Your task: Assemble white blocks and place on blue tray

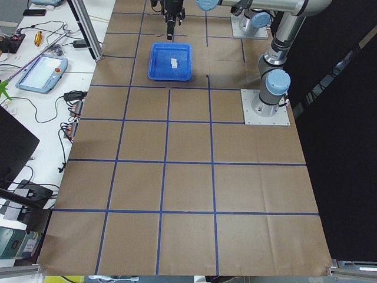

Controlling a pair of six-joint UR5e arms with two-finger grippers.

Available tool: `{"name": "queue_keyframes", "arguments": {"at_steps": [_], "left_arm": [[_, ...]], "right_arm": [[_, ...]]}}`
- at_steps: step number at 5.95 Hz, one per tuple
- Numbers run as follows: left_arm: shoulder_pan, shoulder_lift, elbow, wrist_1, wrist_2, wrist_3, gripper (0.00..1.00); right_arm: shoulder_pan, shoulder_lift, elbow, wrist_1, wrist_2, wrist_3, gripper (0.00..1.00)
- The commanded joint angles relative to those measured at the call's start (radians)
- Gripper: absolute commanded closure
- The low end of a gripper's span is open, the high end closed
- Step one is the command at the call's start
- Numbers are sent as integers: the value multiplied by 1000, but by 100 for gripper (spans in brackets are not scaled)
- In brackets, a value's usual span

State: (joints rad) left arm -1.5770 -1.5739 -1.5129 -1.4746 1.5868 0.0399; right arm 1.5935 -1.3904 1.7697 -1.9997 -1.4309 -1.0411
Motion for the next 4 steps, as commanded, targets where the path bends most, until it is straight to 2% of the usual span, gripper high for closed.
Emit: {"name": "queue_keyframes", "arguments": {"at_steps": [1, 3, 4], "left_arm": [[0, 0, -1, -1, -1, 0, 1], [0, 0, -1, 0, 1, 0, 1], [0, 0, -1, 0, 1, 0, 1]], "right_arm": [[-82, -58, -106, 194, -85, 250, 0], [-87, -47, -321, 466, -213, 524, 0], [-95, -44, -402, 578, -218, 718, 0]]}}
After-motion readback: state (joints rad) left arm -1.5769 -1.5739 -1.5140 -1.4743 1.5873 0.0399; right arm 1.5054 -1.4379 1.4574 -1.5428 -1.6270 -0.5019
